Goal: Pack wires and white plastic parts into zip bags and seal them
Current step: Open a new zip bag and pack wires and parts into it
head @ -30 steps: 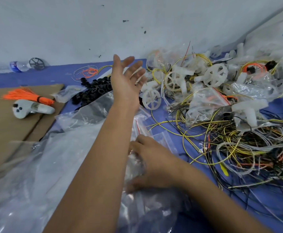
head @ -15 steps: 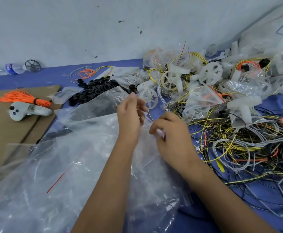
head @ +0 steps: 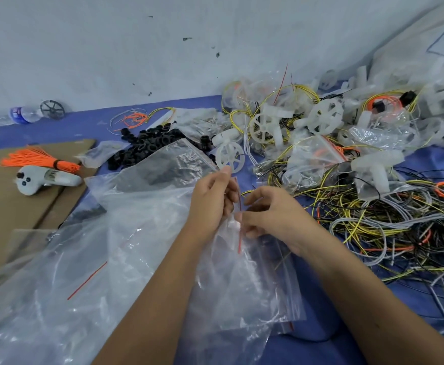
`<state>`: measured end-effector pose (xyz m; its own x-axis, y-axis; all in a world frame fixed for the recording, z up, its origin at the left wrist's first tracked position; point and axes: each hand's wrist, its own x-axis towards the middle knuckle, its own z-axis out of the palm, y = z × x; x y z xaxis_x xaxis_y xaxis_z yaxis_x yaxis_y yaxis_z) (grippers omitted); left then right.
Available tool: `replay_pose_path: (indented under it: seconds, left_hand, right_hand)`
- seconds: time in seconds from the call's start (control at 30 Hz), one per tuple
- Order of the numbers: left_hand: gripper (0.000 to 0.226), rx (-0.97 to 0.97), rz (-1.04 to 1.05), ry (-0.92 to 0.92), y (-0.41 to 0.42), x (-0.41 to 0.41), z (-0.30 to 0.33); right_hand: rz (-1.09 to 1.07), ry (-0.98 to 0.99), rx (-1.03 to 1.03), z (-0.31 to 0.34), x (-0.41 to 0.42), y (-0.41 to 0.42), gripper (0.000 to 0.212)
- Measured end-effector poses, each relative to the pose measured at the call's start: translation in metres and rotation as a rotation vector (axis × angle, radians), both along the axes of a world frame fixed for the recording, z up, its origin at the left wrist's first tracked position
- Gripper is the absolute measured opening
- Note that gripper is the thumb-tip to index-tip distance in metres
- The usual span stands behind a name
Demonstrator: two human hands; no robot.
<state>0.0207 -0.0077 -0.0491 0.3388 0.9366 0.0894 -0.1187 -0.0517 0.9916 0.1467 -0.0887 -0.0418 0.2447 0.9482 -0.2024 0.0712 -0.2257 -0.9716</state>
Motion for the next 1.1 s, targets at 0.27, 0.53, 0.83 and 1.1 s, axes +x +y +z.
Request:
replay_pose_path:
  seconds: [0.27,0.53,0.83,1.1]
  left_hand:
    - [0.047,-0.039,0.071,-0.196,0.002,0.001,-0.007]
    - [0.043,0.189,0.131,-0.089,-0.007,-0.002,0.001]
    - [0.045,0.332,0.131,0.221,-0.014,0.006,-0.001]
    - [0.024,0.124,0.064,0.23,-0.003,0.002,-0.01]
  right_hand:
    - [-0.03,0.022,0.034,-0.007,-0.002,0.004,0.047]
    - [-0.205,-0.081,0.205,-0.014,0.003,0.008,0.011]
    - [-0.247,-0.142,0.322,-0.014,-0.003,0.007,0.024]
    - [-0.208,-0.111,0.3,-0.01,-0.006,0.003,0.029]
